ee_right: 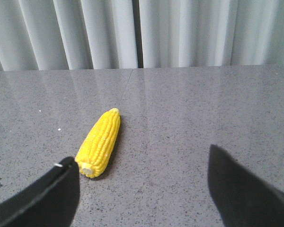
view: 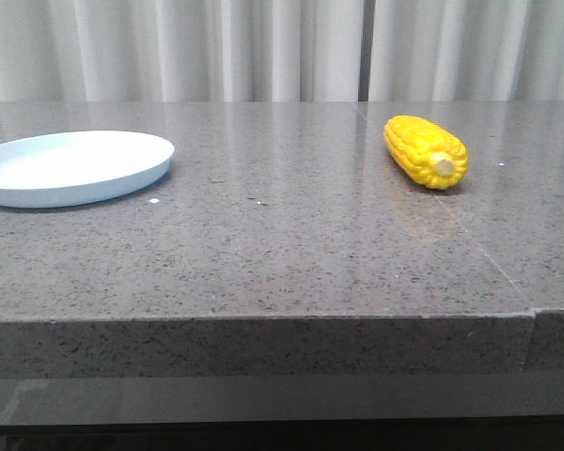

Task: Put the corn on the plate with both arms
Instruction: 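Lower the left gripper to the light blue plate rim and grasp it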

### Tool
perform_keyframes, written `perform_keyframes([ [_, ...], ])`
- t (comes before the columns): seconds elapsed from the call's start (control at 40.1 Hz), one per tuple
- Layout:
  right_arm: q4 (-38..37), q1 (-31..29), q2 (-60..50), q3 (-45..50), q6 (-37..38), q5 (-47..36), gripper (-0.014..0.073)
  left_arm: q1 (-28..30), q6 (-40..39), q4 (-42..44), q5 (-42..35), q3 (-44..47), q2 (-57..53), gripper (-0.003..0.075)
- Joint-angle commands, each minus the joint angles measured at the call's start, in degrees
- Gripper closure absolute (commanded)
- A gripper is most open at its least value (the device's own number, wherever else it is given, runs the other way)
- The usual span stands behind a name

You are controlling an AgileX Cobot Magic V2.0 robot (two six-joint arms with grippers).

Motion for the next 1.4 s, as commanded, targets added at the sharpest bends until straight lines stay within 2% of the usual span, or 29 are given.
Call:
perform_keyframes([
  [0.0,-0.06,-0.35,0.83,-2.04,-0.41,-4.33,-0.0027,0.04,-0.04,-0.32,-4.30,-2.18,0.66,0.0061],
  [0.3,-0.06,-0.35,0.83,-2.04,-0.41,-4.33,-0.0027,0.04,-0.04,-1.47,-7.35,-2.18,0.89,0.0061],
  [0.449,-0.06,-0.35,0.83,-2.04,-0.41,-4.33,-0.0027,0.04,-0.04,-4.53,-6.58,-4.26,6.13,0.0061],
  [0.699,-0.06,-0.35,0.83,-2.04,-0.41,-4.33,-0.0027,-0.30,-0.04,-8.73,4.00,-13.82,23.57,0.0061],
  [0.974,-0.06,-0.35,0.83,-2.04,-0.41,-4.33,-0.0027,-6.39,-0.04,-8.24,12.27,-24.85,40.12,0.0061],
  [1.223,-0.06,-0.35,0.83,-2.04,-0.41,-4.33,-0.0027,-4.74,-3.45,-8.24,23.46,-36.40,55.25,0.0061],
  [1.373,-0.06,-0.35,0.83,-2.04,-0.41,-4.33,-0.0027,-3.57,-3.45,-8.24,24.46,-40.34,62.71,0.0061],
])
